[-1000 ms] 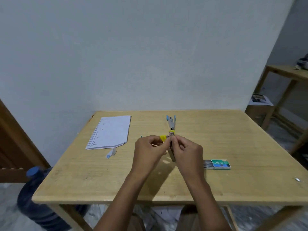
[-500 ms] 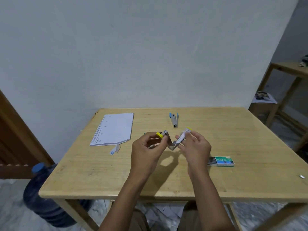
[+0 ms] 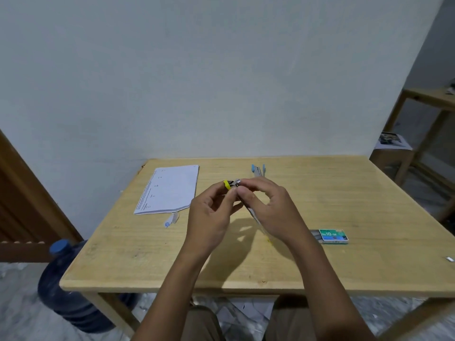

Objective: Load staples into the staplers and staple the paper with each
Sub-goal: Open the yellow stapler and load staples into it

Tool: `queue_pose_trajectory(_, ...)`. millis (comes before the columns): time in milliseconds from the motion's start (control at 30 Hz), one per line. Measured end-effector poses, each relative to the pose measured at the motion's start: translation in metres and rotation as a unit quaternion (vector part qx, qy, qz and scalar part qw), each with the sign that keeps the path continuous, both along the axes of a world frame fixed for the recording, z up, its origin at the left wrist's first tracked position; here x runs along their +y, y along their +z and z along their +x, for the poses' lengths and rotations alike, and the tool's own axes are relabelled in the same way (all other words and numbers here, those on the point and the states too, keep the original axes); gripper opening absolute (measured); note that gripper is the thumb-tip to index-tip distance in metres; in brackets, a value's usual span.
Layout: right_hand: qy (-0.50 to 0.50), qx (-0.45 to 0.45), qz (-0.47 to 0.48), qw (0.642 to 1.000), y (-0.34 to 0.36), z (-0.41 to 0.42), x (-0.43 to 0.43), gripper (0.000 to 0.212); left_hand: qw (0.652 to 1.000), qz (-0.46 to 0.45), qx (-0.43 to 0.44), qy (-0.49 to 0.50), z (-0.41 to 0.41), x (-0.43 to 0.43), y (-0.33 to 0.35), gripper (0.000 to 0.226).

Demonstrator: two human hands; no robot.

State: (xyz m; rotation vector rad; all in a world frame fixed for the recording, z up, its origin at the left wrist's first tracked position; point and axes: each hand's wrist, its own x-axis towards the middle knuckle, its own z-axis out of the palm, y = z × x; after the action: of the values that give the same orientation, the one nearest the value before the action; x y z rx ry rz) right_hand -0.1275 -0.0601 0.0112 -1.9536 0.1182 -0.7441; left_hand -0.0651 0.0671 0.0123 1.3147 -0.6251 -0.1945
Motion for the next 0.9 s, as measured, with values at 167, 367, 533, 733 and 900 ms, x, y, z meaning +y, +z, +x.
queue_pose_trajectory(167, 0.0, -0.02, -0.051, 0.999, 0.005, 0.0, -0.004, 0.01, 1.0, -0.002, 0.01, -0.019, 0.0, 0.003, 0.002, 0.016)
queue_pose_trajectory(367, -0.08, -0.012, -0.116, 0.99, 0.004, 0.007, 0.002, 0.013, 0.999, -0.021, 0.029, 0.001, 0.0, 0.005, 0.001, 0.012)
queue_pose_trajectory(533, -0.182, -0.021, 0.044, 0.982, -0.002, 0.01, -0.006, 0.029, 0.999, -0.03, 0.024, 0.037, 0.001, 0.007, 0.002, 0.012)
queue_pose_trajectory(733, -0.148, -0.057, 0.368, 0.916, 0.01, 0.002, -0.009, 0.022, 0.994, 0.001, 0.112, 0.003, 0.001, 0.016, -0.008, 0.007)
queue_pose_trajectory(900, -0.129, 0.0, 0.261, 0.957, 0.016, 0.001, -0.007, 0.019, 0.95, 0.079, 0.242, -0.179, 0.009, 0.026, -0.012, 0.012)
